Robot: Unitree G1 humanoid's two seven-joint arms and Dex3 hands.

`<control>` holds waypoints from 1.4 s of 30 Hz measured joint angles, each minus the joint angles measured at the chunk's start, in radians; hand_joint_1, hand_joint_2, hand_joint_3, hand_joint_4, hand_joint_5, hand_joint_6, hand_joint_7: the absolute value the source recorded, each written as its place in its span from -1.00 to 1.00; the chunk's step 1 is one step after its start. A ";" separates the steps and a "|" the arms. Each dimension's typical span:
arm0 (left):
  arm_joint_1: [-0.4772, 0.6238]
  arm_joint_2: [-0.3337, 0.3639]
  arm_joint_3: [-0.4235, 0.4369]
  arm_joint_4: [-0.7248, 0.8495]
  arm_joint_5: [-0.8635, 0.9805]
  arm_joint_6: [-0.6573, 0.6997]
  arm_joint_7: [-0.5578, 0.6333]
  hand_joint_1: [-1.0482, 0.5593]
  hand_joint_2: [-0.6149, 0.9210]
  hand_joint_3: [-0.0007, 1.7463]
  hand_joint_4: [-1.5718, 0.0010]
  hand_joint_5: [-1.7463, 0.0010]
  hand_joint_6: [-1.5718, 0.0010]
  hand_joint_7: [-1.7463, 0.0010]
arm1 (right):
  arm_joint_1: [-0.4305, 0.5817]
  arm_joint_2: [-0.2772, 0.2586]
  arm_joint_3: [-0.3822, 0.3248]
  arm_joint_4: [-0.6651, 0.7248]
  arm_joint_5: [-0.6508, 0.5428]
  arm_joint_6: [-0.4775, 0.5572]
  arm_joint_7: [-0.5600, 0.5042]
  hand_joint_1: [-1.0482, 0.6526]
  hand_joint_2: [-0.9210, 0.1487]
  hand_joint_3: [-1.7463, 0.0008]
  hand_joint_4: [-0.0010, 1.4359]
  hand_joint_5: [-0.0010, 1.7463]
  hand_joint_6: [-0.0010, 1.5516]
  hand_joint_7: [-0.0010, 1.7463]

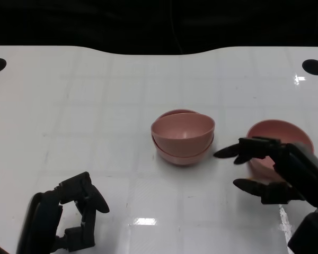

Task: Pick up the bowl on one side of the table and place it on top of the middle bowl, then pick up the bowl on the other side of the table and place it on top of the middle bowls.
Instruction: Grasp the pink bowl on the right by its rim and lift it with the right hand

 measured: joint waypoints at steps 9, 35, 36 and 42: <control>0.000 0.000 0.007 0.006 0.004 0.000 -0.005 0.34 0.18 0.77 -0.14 -0.97 -0.09 -0.73 | 0.060 -0.023 -0.003 -0.241 -0.222 0.288 -0.038 -0.27 -0.74 0.99 -0.77 -0.25 -0.59 -0.82; 0.003 -0.005 0.021 -0.002 0.015 0.000 -0.021 0.34 0.19 0.76 -0.13 -0.98 -0.07 -0.74 | -0.029 -0.061 0.186 -0.349 -0.647 0.912 0.257 -0.34 -0.84 0.99 -0.52 -0.74 -0.53 -0.99; 0.003 -0.005 0.021 -0.001 0.014 0.000 -0.022 0.34 0.19 0.76 -0.14 -0.98 -0.06 -0.74 | -0.040 -0.062 0.189 -0.326 -0.638 0.910 0.257 -0.33 -0.85 1.00 -0.50 -0.76 -0.52 -0.99; 0.004 -0.006 0.023 -0.005 0.015 0.000 -0.027 0.31 0.18 0.77 -0.13 -0.99 -0.06 -0.75 | -0.087 -0.063 0.229 -0.198 -0.606 0.905 0.248 -0.23 -0.98 0.98 0.00 -0.77 -0.28 -0.95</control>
